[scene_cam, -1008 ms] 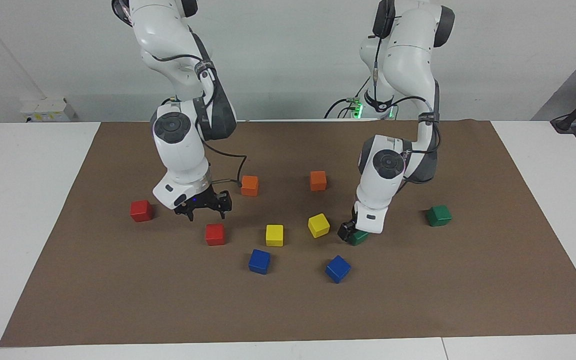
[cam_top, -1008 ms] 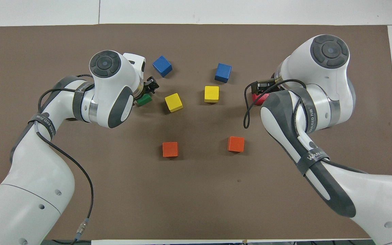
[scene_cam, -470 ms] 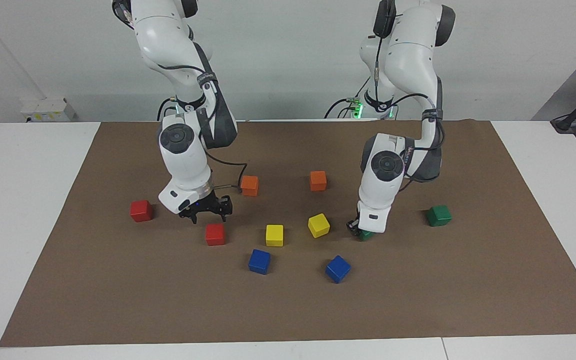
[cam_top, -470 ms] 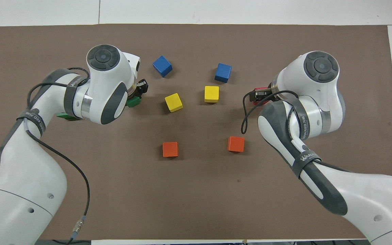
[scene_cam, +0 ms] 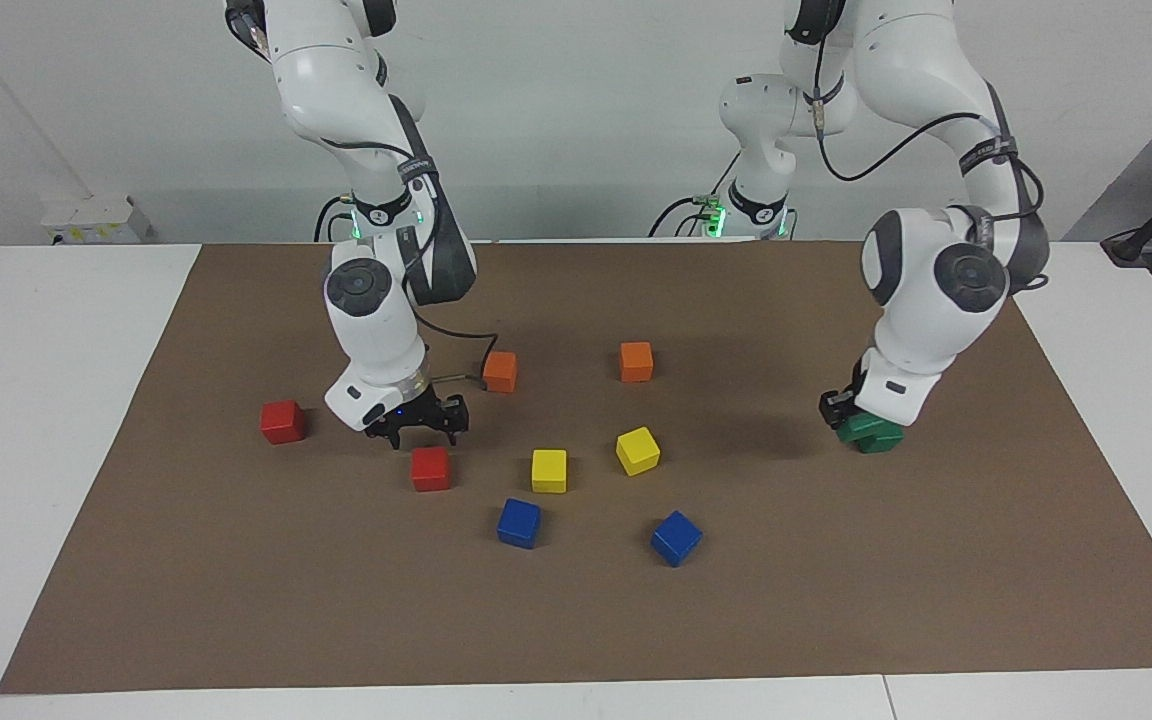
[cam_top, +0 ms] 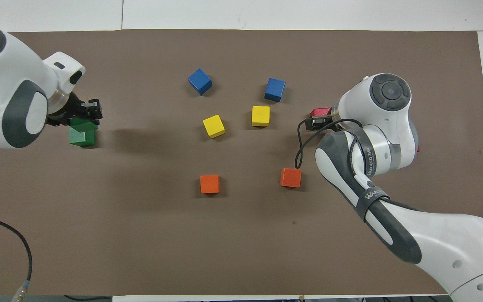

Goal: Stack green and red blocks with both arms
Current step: 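Set the held green block on the other green block with the left gripper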

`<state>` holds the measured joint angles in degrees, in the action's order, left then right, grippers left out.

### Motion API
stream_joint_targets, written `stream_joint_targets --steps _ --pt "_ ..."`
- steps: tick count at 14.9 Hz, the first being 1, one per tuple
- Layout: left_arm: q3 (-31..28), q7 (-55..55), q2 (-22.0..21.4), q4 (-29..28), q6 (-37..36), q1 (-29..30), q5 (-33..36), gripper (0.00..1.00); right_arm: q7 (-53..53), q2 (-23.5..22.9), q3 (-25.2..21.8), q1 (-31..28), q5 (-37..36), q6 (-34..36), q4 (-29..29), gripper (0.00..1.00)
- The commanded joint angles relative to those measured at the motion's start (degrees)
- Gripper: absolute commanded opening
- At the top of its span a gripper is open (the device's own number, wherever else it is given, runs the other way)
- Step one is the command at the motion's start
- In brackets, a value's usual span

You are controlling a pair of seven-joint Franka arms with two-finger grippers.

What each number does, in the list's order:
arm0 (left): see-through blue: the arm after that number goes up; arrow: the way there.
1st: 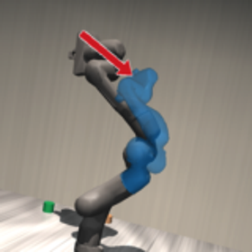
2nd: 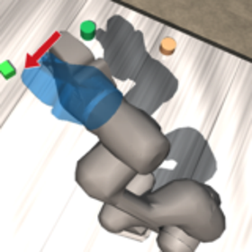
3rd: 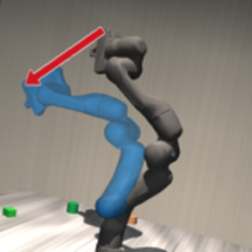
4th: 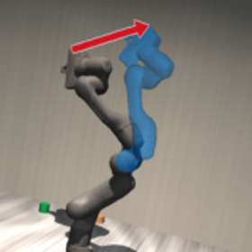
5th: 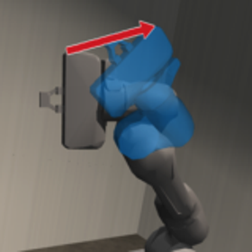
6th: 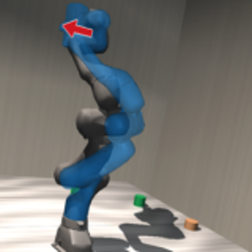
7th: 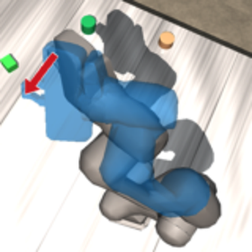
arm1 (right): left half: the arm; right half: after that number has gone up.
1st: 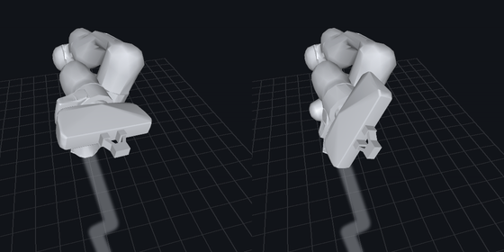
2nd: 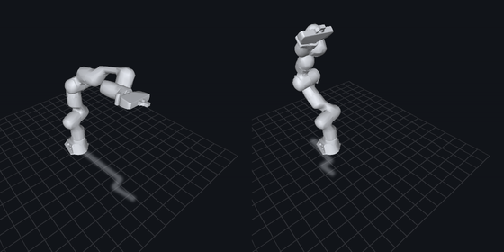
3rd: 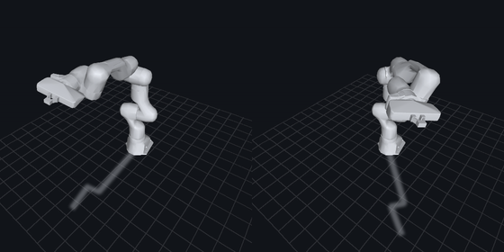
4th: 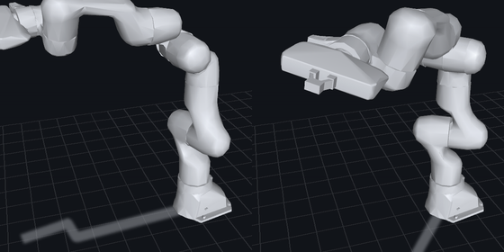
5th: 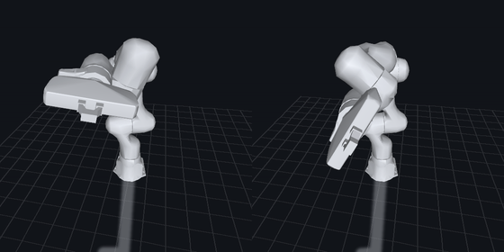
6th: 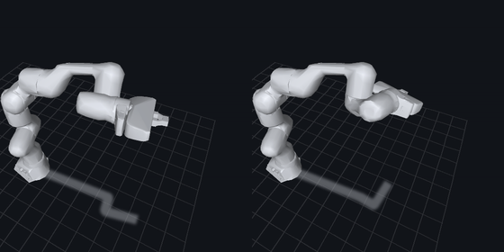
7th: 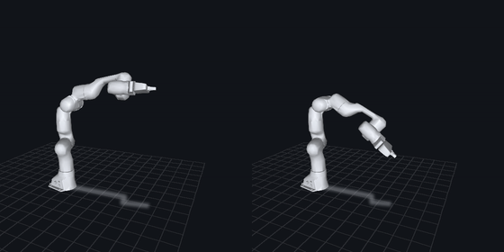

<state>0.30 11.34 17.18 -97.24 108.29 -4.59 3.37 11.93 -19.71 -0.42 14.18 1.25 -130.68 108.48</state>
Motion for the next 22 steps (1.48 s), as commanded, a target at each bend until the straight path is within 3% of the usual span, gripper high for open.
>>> stream_joint_targets --steps 1,6,13,22 --pt "0.67 -9.63 -1.44 -2.69 -0.1 3.17 -0.82 0.0 1.25 -0.59 0.33 -0.03 0.77 -1.86 0.59 0.95" --pt "0.49 -19.77 -1.27 -4.36 1.48 7.05 -3.19 0.0 1.25 -2.43 0.33 -0.03 0.77 -4.05 0.24 0.95" --pt "0.41 -19.07 -0.83 -6.82 5.69 6.96 -5.2 0.0 1.17 -3.49 0.33 -0.21 0.77 -4.14 -1.08 0.94" --pt "0.23 -13.18 -1.01 -7.35 5.7 7.22 -5.83 0.0 0.64 -5.95 0.33 -0.91 0.68 -5.11 -2.92 0.92"
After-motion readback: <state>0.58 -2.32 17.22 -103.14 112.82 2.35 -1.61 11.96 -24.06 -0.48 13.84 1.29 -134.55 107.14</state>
